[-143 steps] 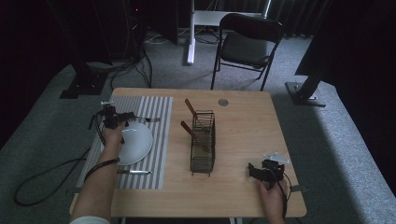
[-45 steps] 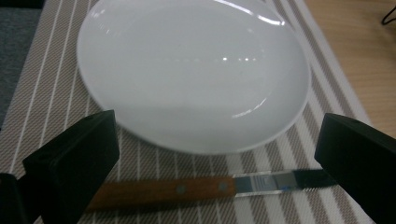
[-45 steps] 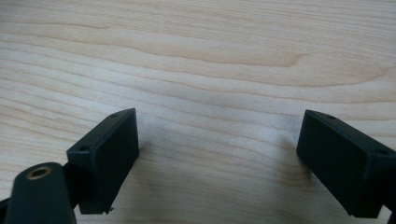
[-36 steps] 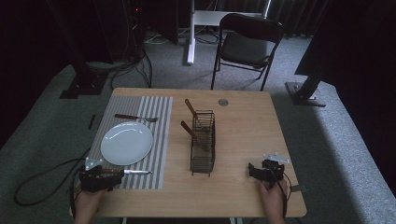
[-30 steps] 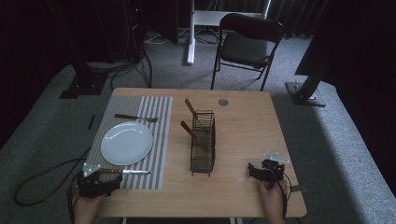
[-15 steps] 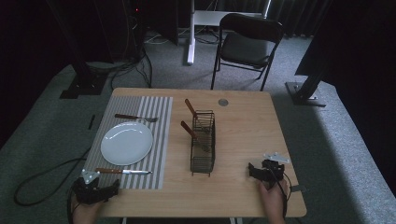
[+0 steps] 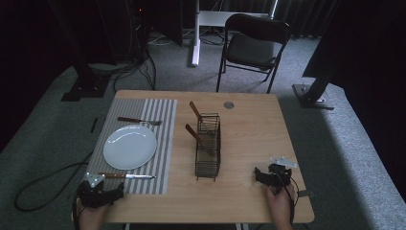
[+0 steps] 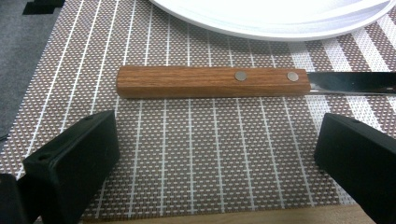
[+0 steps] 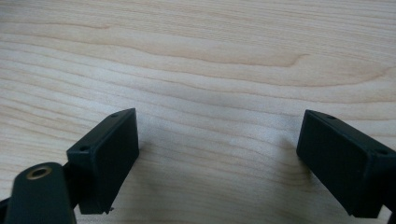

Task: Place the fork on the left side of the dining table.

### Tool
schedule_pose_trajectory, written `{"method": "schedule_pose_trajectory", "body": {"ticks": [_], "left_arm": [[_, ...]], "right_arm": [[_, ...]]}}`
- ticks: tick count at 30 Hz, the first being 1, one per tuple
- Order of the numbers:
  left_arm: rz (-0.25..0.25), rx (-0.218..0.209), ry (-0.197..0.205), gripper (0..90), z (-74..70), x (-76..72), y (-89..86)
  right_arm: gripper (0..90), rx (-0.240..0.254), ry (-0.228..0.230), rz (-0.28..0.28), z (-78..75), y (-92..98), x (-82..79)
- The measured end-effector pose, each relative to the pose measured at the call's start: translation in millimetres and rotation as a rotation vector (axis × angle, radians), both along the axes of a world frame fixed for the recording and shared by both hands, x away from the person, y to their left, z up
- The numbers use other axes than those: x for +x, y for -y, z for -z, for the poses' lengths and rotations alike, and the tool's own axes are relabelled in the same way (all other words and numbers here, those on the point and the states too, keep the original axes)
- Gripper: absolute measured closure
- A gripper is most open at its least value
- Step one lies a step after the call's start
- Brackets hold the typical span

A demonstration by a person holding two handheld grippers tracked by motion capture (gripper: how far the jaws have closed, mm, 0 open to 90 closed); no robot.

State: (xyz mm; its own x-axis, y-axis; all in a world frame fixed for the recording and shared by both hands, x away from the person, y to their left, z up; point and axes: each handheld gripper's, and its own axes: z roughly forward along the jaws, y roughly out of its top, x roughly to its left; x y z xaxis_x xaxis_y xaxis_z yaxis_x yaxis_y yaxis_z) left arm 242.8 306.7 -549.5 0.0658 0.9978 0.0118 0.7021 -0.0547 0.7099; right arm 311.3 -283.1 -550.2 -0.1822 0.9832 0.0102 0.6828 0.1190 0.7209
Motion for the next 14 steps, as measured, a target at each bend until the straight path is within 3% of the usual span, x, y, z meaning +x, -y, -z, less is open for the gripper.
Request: {"method": "schedule_pose_trajectory", "body": {"ticks": [14], "left_arm": [[0.013,0.002,-0.024,0.0,-1.9,4.6,-0.2]], "right_arm": [[12.5,0.0,0.0,0.0,0.0,0.0,0.0]]}}
